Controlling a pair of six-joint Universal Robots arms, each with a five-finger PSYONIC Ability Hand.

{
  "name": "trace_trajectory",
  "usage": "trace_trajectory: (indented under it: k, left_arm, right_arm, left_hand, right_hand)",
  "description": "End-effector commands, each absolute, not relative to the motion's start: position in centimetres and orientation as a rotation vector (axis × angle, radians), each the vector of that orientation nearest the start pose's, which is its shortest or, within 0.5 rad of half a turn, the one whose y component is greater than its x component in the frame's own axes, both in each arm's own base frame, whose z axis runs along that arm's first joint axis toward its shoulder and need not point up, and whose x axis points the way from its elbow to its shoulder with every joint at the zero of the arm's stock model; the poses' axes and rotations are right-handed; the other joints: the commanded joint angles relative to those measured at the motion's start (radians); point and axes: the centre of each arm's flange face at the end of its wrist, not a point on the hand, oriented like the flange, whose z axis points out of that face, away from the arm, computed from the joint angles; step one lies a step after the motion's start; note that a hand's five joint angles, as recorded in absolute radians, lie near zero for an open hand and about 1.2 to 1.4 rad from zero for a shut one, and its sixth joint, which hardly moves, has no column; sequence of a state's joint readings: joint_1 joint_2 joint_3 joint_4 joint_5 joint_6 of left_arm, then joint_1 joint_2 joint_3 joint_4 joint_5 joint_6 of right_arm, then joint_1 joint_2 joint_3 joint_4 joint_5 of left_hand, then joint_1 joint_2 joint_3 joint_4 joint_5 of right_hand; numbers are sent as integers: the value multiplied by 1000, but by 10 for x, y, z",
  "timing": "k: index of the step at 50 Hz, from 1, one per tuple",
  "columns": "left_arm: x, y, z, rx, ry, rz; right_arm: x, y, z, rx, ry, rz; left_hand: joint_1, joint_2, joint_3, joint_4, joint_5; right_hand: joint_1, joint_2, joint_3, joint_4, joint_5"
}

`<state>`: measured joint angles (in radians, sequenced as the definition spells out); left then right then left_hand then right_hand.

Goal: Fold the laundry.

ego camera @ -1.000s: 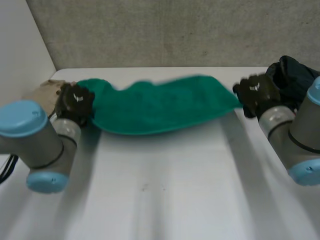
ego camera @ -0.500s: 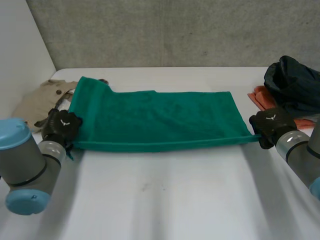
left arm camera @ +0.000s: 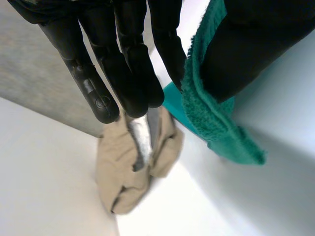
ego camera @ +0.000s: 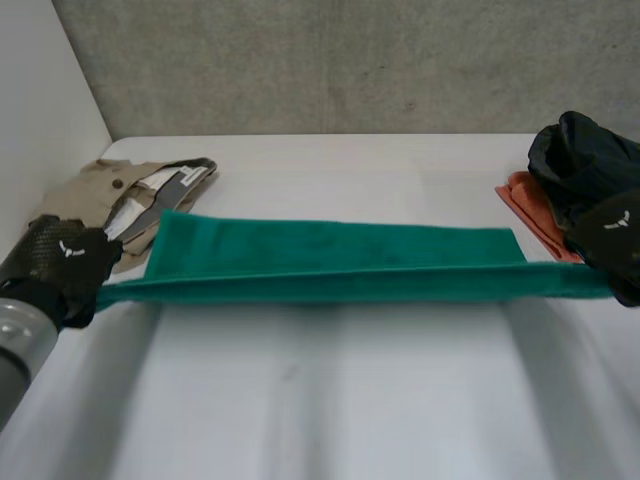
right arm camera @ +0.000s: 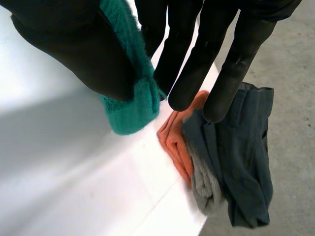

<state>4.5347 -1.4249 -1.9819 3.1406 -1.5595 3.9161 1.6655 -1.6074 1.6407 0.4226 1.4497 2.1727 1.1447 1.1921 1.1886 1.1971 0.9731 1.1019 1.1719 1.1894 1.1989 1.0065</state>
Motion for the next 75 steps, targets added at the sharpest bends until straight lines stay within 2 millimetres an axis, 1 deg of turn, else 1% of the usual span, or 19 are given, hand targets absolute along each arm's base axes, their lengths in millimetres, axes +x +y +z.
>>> trace_trajectory:
  k: [1,5,8,14,16,19,20,21,26,29,34,46,51,55,58,62,68,72,75]
  left_arm:
    - [-176,-198,218,1252,2104,-1453]
    - [-180,-226,191,1323,2140,-1331]
    - [-183,-247,180,1326,2150,-1295]
    - [-218,-310,189,1276,2006,-1404]
    - [-230,-327,202,1229,1932,-1488]
    - [-243,-364,243,1070,1742,-1713]
    - [-246,-371,256,1027,1681,-1779]
    - [-250,-384,287,918,1542,-1920]
    - [-258,-398,359,638,1143,-2232]
    - [-261,-390,385,550,1006,-2322]
    - [-261,-388,367,594,1086,-2299]
    - [-252,-367,247,809,1492,-2117]
    - [-244,-339,196,926,1655,-1976]
    - [-234,-309,178,982,1730,-1898]
    - [-229,-289,174,1019,1759,-1855]
    - [-216,-252,176,1070,1820,-1778]
    - [-190,-185,175,1289,1980,-1421]
    - [-183,-165,176,1367,2065,-1271]
    - [-184,-170,180,1351,2061,-1292]
  right_arm:
    - [166,-214,256,-1757,2552,-1550]
    - [171,-234,223,-1767,2585,-1380]
    - [173,-254,212,-1743,2618,-1386]
    - [182,-315,223,-1612,2670,-1719]
    - [187,-330,232,-1575,2634,-1857]
    - [199,-360,263,-1442,2478,-2219]
    - [202,-375,285,-1325,2371,-2432]
    - [203,-382,297,-1260,2301,-2539]
    - [207,-400,355,-895,1849,-3043]
    - [207,-396,374,-796,1683,-3180]
    - [212,-389,362,-848,1728,-3116]
    - [218,-371,280,-1099,2038,-2721]
    - [213,-352,234,-1238,2204,-2444]
    - [209,-331,204,-1327,2350,-2203]
    - [201,-319,193,-1362,2444,-2046]
    - [171,-291,188,-1413,2677,-1670]
    - [147,-243,191,-1654,2771,-1234]
    - [147,-234,193,-1762,2737,-1213]
    - [148,-238,194,-1749,2733,-1255]
  left_hand:
    - [252,204,208,199,249]
    - [252,204,208,199,249]
    - [252,204,208,199,249]
    - [252,204,208,199,249]
    - [252,204,208,199,249]
    - [252,204,208,199,249]
    - [252,204,208,199,249]
    - [252,204,208,199,249]
    - [252,204,208,199,249]
    - [252,204,208,199,249]
    - [252,204,208,199,249]
    - [252,204,208,199,249]
    - [252,204,208,199,249]
    - [252,204,208,199,249]
    - [252,204,208,199,249]
    - [252,204,208,199,249]
    - [252,204,208,199,249]
    - [252,204,208,199,249]
    - [252,204,208,199,249]
  right_hand:
    - [294,224,207,197,215]
    - [294,224,207,197,215]
    - [294,224,207,197,215]
    - [294,224,207,197,215]
    - [294,224,207,197,215]
    - [294,224,207,197,215]
    - [294,224,207,197,215]
    - [294,224,207,197,215]
    - [294,224,207,197,215]
    - [294,224,207,197,215]
    - [294,224,207,197,215]
    - [294,224,207,197,215]
    - [294,224,207,197,215]
    - [294,224,207,197,215]
    - [294,224,207,197,215]
    - [294,224,207,197,215]
    - [294,224,207,197,215]
    - [294,224,207,197,215]
    - [294,224,207,197,215]
